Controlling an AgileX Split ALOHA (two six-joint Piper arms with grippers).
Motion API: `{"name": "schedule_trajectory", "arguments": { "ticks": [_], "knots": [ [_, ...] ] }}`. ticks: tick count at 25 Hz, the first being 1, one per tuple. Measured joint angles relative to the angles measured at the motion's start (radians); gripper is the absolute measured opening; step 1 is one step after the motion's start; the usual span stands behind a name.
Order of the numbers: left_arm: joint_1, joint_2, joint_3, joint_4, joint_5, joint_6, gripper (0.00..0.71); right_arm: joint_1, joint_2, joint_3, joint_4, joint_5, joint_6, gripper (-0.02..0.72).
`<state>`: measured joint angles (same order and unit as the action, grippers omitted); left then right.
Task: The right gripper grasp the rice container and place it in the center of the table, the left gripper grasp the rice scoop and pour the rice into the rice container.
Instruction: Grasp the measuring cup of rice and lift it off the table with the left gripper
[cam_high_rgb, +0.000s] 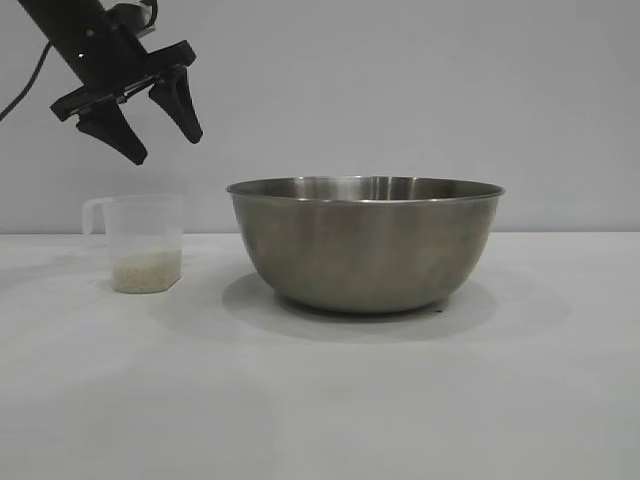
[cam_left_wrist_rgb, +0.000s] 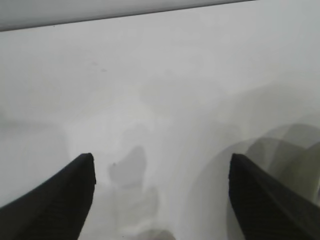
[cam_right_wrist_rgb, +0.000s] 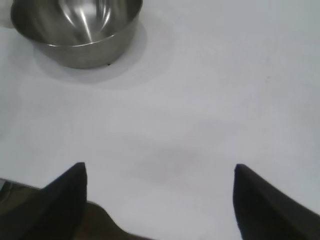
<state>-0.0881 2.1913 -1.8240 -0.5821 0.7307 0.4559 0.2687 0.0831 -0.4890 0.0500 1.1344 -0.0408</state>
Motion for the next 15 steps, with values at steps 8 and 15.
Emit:
{"name": "schedule_trajectory", "arguments": {
  "ticks": [8, 15],
  "knots": [
    [0.000, 0.000, 0.000, 0.000, 0.000, 0.000, 0.550, 0.000, -0.012, 0.000, 0.000, 0.000, 0.000, 0.514],
    [0.000, 0.000, 0.000, 0.000, 0.000, 0.000, 0.550, -0.053, -0.056, 0.000, 0.000, 0.000, 0.000, 0.514]
  ]
}}
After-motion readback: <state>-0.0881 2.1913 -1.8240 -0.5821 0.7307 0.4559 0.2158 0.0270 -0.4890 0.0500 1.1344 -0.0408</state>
